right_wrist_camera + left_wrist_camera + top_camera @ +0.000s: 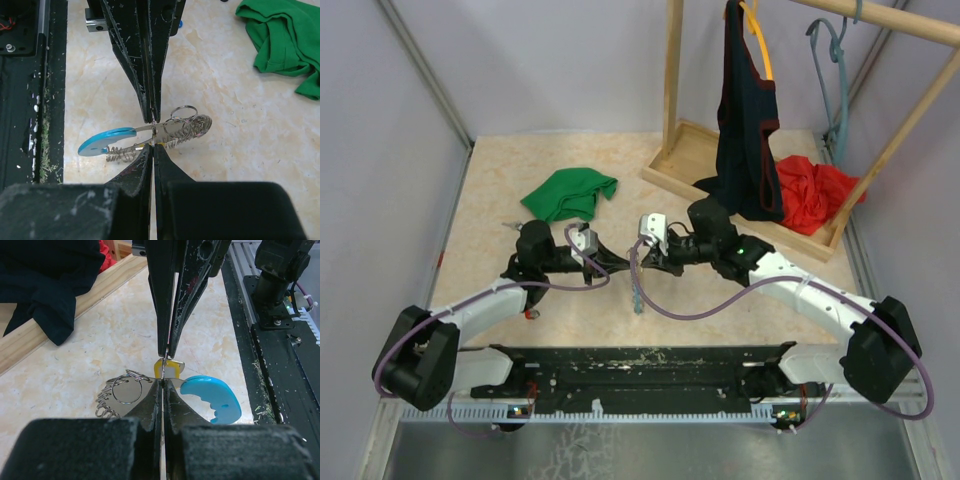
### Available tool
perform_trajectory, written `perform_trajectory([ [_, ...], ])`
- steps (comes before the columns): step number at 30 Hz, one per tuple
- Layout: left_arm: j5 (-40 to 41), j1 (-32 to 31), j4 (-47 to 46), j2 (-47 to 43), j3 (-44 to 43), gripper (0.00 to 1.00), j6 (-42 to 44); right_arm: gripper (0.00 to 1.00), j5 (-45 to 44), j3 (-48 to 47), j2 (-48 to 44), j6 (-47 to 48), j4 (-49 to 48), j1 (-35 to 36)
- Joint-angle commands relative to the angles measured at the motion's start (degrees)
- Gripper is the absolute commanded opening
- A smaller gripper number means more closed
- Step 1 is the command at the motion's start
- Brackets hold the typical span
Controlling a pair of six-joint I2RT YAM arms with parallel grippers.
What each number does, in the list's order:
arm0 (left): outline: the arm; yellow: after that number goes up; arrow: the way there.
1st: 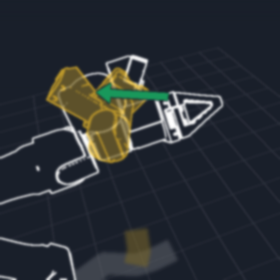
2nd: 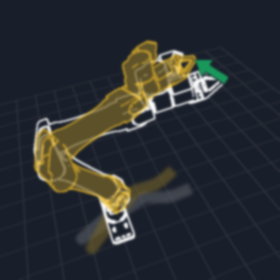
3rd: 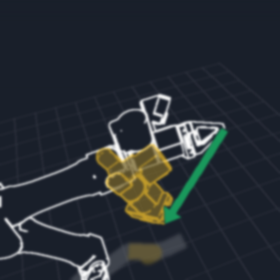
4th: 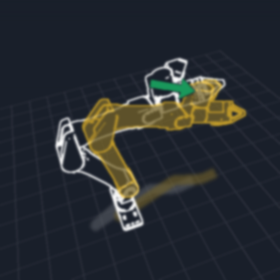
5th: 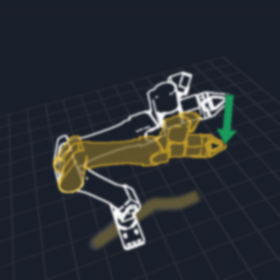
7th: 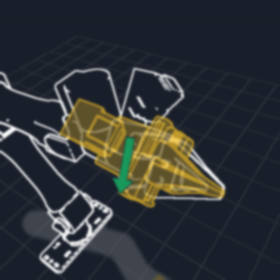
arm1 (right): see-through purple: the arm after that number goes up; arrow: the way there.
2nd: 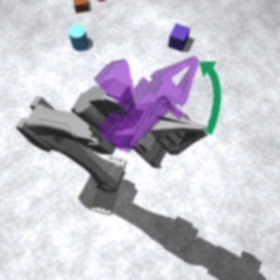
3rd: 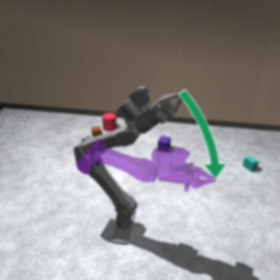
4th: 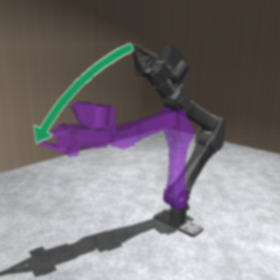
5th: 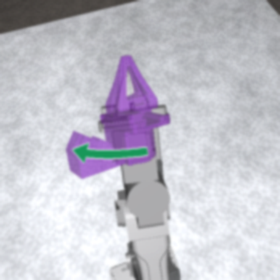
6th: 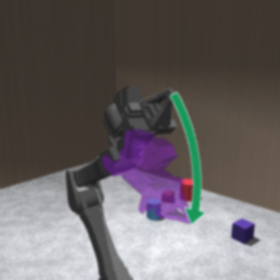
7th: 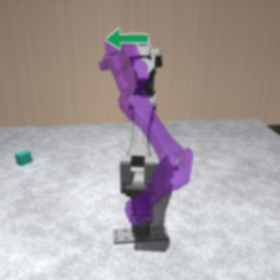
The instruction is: Put the keys on the keyring
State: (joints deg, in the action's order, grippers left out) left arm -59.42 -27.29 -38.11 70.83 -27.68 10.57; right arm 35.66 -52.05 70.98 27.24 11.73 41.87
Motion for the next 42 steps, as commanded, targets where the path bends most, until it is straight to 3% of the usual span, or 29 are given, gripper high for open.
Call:
perform_trajectory([
  [1,-1.67,-0.31,-1.71,-0.71,-2.33,0.0,0.51,0.0,-0.89,-0.59,-0.05,0.88,-1.48,0.46],
  [42,-1.72,-0.48,-1.36,0.77,-2.72,0.0,0.43,0.0,-0.67,1.08,-3.18,-0.35,-3.72,0.58],
])
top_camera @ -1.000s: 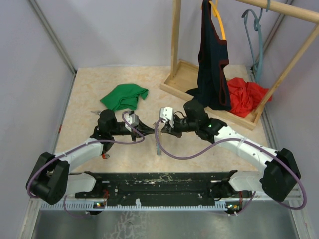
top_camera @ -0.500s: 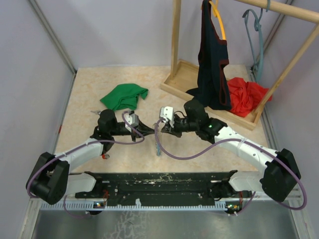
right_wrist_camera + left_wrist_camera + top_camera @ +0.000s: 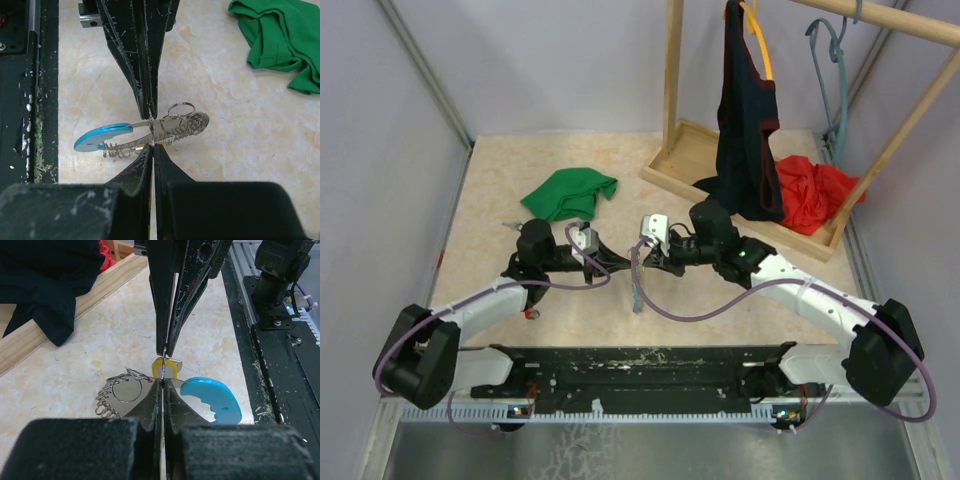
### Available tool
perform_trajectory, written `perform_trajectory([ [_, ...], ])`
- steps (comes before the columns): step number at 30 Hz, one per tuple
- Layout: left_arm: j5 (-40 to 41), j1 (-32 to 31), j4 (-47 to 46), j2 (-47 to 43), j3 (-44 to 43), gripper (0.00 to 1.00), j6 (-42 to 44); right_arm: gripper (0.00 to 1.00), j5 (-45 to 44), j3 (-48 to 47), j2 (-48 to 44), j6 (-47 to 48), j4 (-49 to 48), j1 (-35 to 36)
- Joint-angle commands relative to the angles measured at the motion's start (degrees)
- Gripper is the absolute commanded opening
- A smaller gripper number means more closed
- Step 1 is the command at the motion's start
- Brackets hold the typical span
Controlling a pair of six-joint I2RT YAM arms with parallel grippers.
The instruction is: Put the keys on the keyring
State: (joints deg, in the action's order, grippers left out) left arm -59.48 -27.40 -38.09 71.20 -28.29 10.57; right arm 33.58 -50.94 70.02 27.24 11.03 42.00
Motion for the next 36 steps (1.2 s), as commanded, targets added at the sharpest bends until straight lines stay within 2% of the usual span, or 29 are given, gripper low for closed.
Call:
perform_trajectory([
  [1,-1.8,-0.38,-1.38,0.46,-2.11,0.0,0.4,0.0,1.43,0.01,-2.21,-0.35,-3.09,0.39],
  [21,-3.52,-0.83,-1.12,1.43,-2.9,0.0,0.26,0.0,2.87,-0.41,-1.58,-0.53,-3.26,0.43],
  [36,-6.97,-0.9,3.56,2.66,-5.15,0.0,2.89,0.0,8.26,-4.48,1.82,3.01,3.73,0.38],
])
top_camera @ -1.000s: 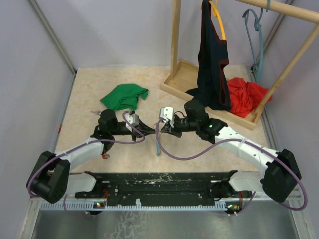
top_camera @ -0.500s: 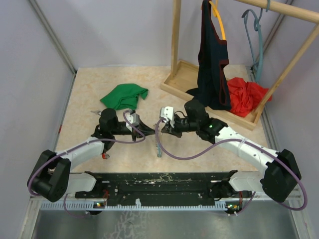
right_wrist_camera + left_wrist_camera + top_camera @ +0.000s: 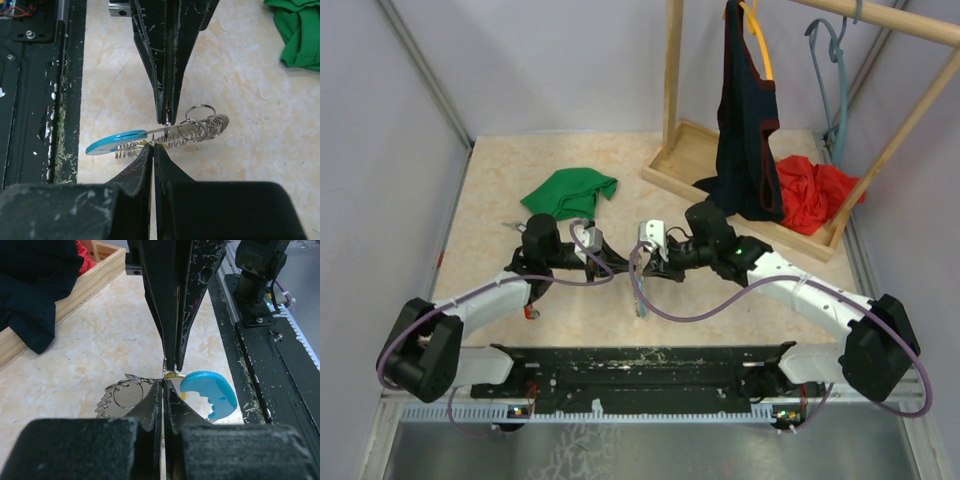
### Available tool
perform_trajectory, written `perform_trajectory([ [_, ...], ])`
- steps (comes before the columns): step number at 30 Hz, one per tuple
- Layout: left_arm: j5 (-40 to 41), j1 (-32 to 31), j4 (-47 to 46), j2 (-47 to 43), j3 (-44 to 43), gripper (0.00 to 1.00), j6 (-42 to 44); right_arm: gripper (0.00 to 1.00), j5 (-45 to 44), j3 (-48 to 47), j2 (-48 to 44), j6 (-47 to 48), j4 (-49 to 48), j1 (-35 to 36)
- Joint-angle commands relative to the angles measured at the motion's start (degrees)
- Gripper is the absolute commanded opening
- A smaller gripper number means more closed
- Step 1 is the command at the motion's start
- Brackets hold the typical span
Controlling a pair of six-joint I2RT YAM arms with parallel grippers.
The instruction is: Put the keys on the keyring
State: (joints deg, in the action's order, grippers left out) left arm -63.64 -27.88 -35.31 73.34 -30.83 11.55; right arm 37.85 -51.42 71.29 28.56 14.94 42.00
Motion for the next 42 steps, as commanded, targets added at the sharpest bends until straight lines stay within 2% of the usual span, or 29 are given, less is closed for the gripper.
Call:
perform_trajectory([
  [1,-2.94,-0.42,1.09,0.61,-2.73,0.0,2.01,0.0,3.66,-3.99,0.46,1.67,-0.36,0.37],
  [17,-2.03,-0.42,1.82,0.62,-2.75,0.0,2.55,0.0,-5.01,-0.09,-6.2,-1.92,-2.87,0.37],
  [42,-2.96,-0.51,1.38,1.64,-3.14,0.0,1.81,0.0,-2.06,-1.32,-3.17,-1.22,-1.91,0.39],
])
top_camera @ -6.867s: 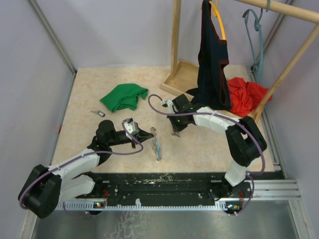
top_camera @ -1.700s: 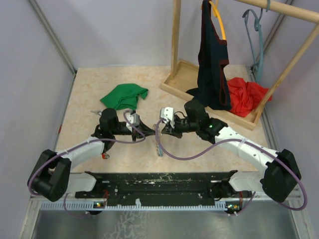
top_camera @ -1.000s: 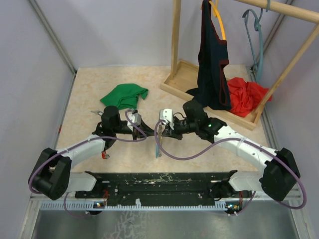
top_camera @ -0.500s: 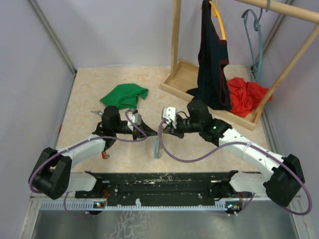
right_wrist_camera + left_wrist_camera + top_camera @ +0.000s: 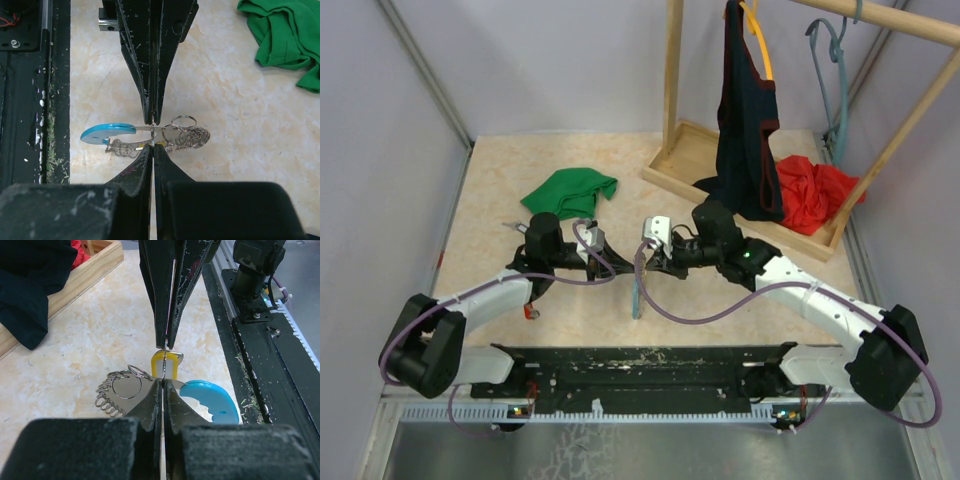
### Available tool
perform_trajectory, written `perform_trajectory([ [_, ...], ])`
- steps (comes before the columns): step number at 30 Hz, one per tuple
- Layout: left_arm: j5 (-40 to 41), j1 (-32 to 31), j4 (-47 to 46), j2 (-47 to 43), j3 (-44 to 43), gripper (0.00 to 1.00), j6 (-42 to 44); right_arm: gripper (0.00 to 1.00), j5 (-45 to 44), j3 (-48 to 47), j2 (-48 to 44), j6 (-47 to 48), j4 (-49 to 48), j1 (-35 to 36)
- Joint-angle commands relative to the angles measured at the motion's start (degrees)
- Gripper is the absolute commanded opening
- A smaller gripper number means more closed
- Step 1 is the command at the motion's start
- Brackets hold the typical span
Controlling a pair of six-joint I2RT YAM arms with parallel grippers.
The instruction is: Put the keys on the keyring
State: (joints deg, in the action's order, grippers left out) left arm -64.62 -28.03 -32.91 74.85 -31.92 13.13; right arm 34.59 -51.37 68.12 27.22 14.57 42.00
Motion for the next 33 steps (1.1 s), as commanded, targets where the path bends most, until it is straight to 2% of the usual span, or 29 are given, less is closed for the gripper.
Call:
perform_trajectory([
  [1,-2.0,-0.36,-1.02,0.08,-2.09,0.0,0.22,0.0,0.89,-1.36,0.04,0.05,-1.68,0.39],
  [33,-2.35,-0.8,-1.11,0.41,-2.44,0.0,0.02,0.0,0.39,-1.85,1.62,-0.5,-1.43,0.37],
])
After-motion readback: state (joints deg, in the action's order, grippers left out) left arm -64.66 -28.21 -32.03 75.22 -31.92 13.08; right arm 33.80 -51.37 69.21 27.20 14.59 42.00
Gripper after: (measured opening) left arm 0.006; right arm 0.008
